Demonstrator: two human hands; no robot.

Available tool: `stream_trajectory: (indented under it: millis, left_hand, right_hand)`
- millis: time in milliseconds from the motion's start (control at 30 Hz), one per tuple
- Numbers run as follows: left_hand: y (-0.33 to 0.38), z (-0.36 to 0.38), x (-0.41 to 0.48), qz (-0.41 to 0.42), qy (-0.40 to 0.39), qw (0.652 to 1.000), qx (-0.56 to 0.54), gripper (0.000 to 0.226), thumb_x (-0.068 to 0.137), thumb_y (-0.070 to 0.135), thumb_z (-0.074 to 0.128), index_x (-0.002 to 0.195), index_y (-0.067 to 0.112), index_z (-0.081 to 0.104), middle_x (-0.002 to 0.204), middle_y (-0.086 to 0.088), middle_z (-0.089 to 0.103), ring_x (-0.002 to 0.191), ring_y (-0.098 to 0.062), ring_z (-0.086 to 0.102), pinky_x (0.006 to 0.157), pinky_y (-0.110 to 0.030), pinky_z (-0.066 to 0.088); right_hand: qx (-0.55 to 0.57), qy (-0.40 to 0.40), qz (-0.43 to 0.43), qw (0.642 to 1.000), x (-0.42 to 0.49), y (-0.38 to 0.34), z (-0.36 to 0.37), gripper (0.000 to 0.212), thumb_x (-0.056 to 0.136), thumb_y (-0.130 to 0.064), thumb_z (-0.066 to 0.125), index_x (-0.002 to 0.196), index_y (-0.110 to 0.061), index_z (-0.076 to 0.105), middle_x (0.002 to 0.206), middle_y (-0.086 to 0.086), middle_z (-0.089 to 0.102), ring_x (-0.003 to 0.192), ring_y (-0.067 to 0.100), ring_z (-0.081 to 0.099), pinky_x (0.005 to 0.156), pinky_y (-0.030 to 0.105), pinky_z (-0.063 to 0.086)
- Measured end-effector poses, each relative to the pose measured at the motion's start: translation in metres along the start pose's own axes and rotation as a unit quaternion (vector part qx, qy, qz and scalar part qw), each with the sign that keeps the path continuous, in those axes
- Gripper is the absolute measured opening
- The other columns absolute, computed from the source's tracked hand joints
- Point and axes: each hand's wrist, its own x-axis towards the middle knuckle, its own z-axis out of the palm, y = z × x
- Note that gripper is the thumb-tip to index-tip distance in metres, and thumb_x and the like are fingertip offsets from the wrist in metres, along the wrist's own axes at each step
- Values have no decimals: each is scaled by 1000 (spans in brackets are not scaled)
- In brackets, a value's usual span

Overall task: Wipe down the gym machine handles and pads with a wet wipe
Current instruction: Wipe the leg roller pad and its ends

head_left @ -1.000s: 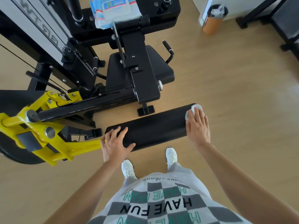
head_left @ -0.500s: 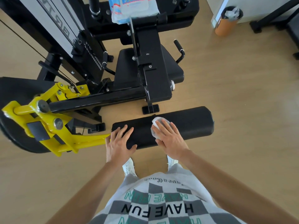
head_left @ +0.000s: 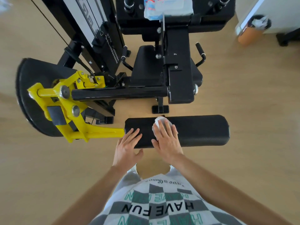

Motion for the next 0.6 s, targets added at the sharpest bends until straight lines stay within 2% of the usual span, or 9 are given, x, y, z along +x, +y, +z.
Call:
stream_trajectory:
  millis: [100, 167, 233, 300, 400, 467, 533, 600]
  left_hand:
    - [-2, -2, -6, -26, 22, 998, -43, 60, 79, 16, 78, 137, 20, 64, 145, 5, 59, 143, -9, 44, 114, -38, 42]
    - [1, -4, -5, -26, 63, 996, -56, 51, 82, 13, 78, 132, 18, 67, 136, 3, 65, 131, -14, 56, 107, -42, 49]
    - [6, -4, 0, 9, 108, 993, -54, 38, 88, 16, 72, 126, 15, 69, 130, 2, 67, 124, -17, 59, 105, -39, 50]
    - [16, 2, 6, 63, 124, 989, -45, 32, 91, 17, 68, 122, 12, 71, 129, 0, 67, 126, -20, 59, 106, -36, 48]
    - [36, 19, 16, 151, 86, 984, -23, 32, 94, 13, 66, 126, 13, 67, 138, -4, 64, 135, -24, 54, 111, -39, 43]
    - [43, 30, 21, 181, 22, 983, 21, 41, 100, 20, 55, 141, 17, 57, 152, -4, 53, 146, -24, 42, 119, -42, 36]
    - [42, 37, 23, 182, -30, 979, 90, 50, 104, 30, 43, 154, 22, 44, 163, -2, 37, 155, -21, 25, 124, -46, 29]
    - [36, 38, 21, 170, -45, 976, 126, 53, 105, 33, 39, 157, 23, 39, 166, -2, 32, 157, -21, 20, 125, -48, 27]
  right_hand:
    - [33, -10, -95, 995, 1, -9, 1, 62, 103, -39, 43, 158, -24, 20, 168, 6, 18, 157, 30, 4, 126, 53, 5]
    - [98, -12, -110, 989, 1, -5, -5, 72, 100, -29, 53, 160, -23, 15, 168, 2, 19, 158, 23, 4, 128, 49, 3]
    - [182, -15, -99, 978, -1, 5, -12, 82, 96, -17, 61, 162, -18, 11, 168, 1, 19, 157, 17, 9, 128, 47, 12]
    - [249, -2, -84, 965, -5, 16, -15, 87, 95, -9, 62, 163, -15, 8, 168, 1, 20, 156, 14, 16, 126, 42, 23]
    - [315, -14, -27, 948, -14, 26, -19, 88, 98, -6, 58, 163, -27, 3, 166, -7, 24, 148, 10, 31, 115, 27, 39]
    - [302, 4, -4, 953, -19, 30, -20, 81, 99, -7, 57, 163, -27, 11, 165, -7, 27, 148, 10, 32, 116, 28, 37]
    - [217, 75, 5, 973, -22, 40, -17, 67, 99, -10, 58, 159, -19, 30, 161, 0, 37, 149, 17, 33, 122, 41, 33]
    - [114, 118, 30, 986, -24, 55, -13, 57, 97, -19, 61, 152, -16, 44, 157, 5, 44, 148, 25, 37, 122, 51, 28]
